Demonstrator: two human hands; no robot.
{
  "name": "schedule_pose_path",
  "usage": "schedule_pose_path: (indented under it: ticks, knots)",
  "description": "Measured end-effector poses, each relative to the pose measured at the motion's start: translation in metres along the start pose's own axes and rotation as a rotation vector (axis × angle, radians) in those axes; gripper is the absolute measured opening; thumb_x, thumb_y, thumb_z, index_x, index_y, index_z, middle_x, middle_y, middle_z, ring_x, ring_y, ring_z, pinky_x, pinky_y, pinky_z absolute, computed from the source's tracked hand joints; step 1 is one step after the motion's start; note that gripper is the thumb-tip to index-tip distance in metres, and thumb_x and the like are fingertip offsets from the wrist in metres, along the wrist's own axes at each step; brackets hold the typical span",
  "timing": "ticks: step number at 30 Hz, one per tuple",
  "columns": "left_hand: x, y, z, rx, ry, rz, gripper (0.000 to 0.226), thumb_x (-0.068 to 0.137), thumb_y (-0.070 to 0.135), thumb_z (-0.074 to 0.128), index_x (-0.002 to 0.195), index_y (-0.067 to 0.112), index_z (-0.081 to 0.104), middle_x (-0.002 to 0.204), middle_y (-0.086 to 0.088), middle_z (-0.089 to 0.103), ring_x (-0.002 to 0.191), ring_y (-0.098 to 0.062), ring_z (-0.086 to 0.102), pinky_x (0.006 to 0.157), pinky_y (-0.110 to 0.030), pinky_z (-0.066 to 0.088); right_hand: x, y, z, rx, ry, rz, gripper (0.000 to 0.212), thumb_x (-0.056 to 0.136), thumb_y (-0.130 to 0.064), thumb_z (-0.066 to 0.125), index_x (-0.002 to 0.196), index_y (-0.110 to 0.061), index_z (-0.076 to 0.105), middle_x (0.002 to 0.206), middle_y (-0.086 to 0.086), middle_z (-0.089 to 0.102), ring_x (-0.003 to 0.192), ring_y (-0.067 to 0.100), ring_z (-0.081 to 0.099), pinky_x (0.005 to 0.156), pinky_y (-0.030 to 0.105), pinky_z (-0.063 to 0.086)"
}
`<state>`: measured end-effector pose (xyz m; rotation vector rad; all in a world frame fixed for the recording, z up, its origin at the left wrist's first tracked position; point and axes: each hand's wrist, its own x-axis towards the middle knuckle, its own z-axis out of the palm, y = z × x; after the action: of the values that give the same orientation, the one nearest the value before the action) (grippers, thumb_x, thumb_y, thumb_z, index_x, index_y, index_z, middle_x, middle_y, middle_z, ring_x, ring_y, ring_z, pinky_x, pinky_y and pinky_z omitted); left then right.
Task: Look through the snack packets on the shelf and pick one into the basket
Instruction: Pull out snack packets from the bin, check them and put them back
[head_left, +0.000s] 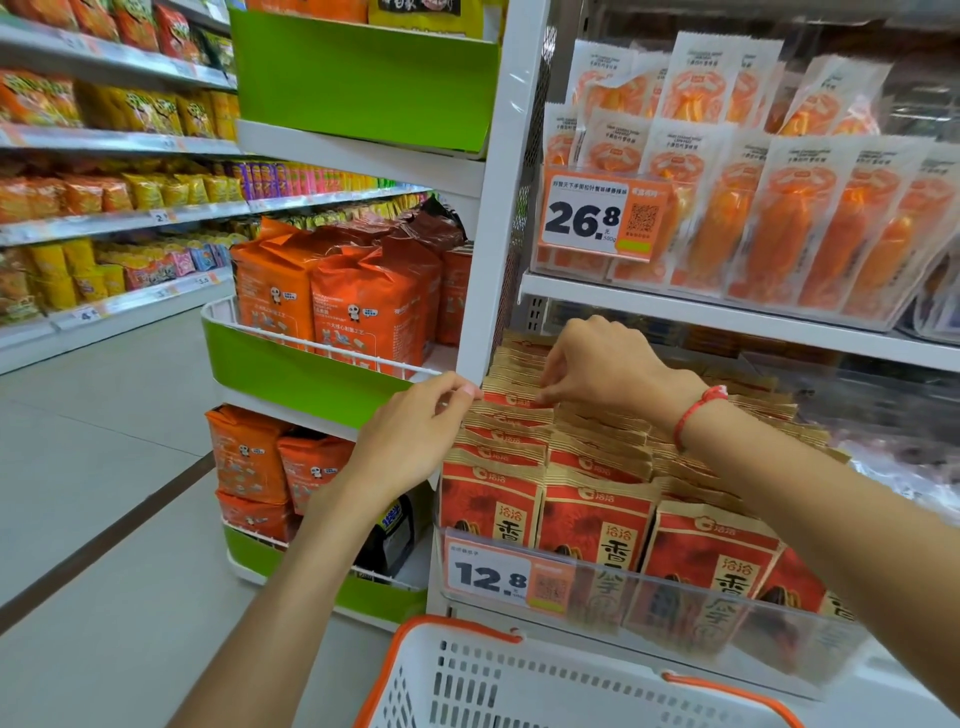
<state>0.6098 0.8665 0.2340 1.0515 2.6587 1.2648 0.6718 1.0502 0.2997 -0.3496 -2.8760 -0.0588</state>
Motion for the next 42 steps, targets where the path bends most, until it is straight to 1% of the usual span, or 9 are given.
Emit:
schedule_pose_path:
  ticks: [11,16,19,22,26,30,33,38,42]
  knots:
    - [0.006,-0.005,-0.002,-0.07,0.032,-0.029,0.032,0.104,0.035,0.038,0.131,0.03,0.053,0.129,0.01,0.06,0.12,-0.012,0.053,0.099,-0.04,0.045,-0.004,0.008,0.003,0.211,0.022,0.024,0.012,0.08,-0.035,0.077,0.071,-0.03,0.071,0.081,-0.008,0.068,0.086,0.016,0.065,0.074,0.035,0.053]
    - [0.008,-0.004,0.002,-0.158,0.073,-0.037,0.038,0.104,0.031,0.041,0.14,0.025,0.047,0.136,0.007,0.055,0.124,-0.013,0.051,0.1,-0.032,0.041,-0.009,0.016,0.008,0.459,0.181,-0.038,0.009,0.087,-0.034,0.071,0.08,-0.028,0.067,0.084,-0.006,0.071,0.083,0.012,0.066,0.08,0.042,0.056]
    - [0.015,0.001,0.003,-0.281,0.034,-0.034,0.042,0.101,0.024,0.048,0.142,0.018,0.045,0.13,0.004,0.056,0.118,-0.01,0.052,0.096,-0.027,0.038,-0.011,0.016,0.003,0.561,0.166,-0.098,0.01,0.089,-0.03,0.068,0.086,-0.021,0.067,0.085,-0.004,0.073,0.084,0.011,0.068,0.084,0.042,0.055]
    - [0.041,0.01,-0.008,-0.203,-0.037,-0.047,0.036,0.091,0.026,0.066,0.125,0.015,0.06,0.114,0.0,0.065,0.113,-0.018,0.06,0.103,-0.039,0.045,-0.011,0.018,0.001,0.599,0.142,-0.108,0.011,0.089,-0.028,0.068,0.086,-0.017,0.067,0.085,-0.002,0.073,0.084,0.012,0.069,0.083,0.041,0.055]
    - [0.057,0.016,-0.022,0.003,-0.097,-0.03,0.015,0.082,0.029,0.077,0.084,0.026,0.062,0.086,0.007,0.066,0.099,-0.02,0.065,0.094,-0.044,0.05,-0.011,0.02,0.004,0.614,0.122,-0.074,0.014,0.086,-0.031,0.072,0.086,-0.018,0.07,0.083,-0.002,0.073,0.079,0.009,0.067,0.08,0.034,0.056]
    - [0.053,0.023,-0.022,0.026,0.027,0.02,0.016,0.083,0.033,0.075,0.078,0.032,0.059,0.083,0.011,0.064,0.094,-0.018,0.066,0.087,-0.04,0.053,-0.013,0.019,0.009,0.484,-0.024,-0.017,0.016,0.081,-0.033,0.077,0.094,-0.024,0.076,0.085,-0.008,0.073,0.076,0.007,0.067,0.079,0.036,0.056]
    - [0.046,0.034,-0.025,-0.056,0.153,0.074,0.011,0.085,0.033,0.073,0.091,0.029,0.065,0.084,0.013,0.064,0.091,-0.014,0.066,0.087,-0.039,0.054,-0.013,0.02,0.005,0.529,0.105,0.024,0.013,0.082,-0.026,0.077,0.095,-0.023,0.078,0.084,-0.009,0.073,0.078,0.008,0.067,0.081,0.039,0.056]
    - [0.031,0.051,-0.035,-0.101,0.138,0.106,0.044,0.085,0.034,0.073,0.125,0.024,0.06,0.109,0.007,0.066,0.099,-0.014,0.065,0.088,-0.044,0.054,-0.023,0.013,-0.012,0.654,0.314,0.004,0.013,0.086,-0.022,0.073,0.098,-0.022,0.077,0.09,-0.004,0.076,0.083,0.011,0.069,0.079,0.042,0.058]
    - [0.011,0.063,-0.04,-0.026,0.167,0.138,0.033,0.084,0.033,0.073,0.114,0.03,0.06,0.112,0.004,0.069,0.099,-0.018,0.066,0.084,-0.042,0.055,-0.043,-0.004,-0.035,0.707,0.474,-0.05,0.015,0.089,-0.018,0.068,0.101,-0.022,0.076,0.09,-0.007,0.075,0.08,0.01,0.066,0.075,0.038,0.057]
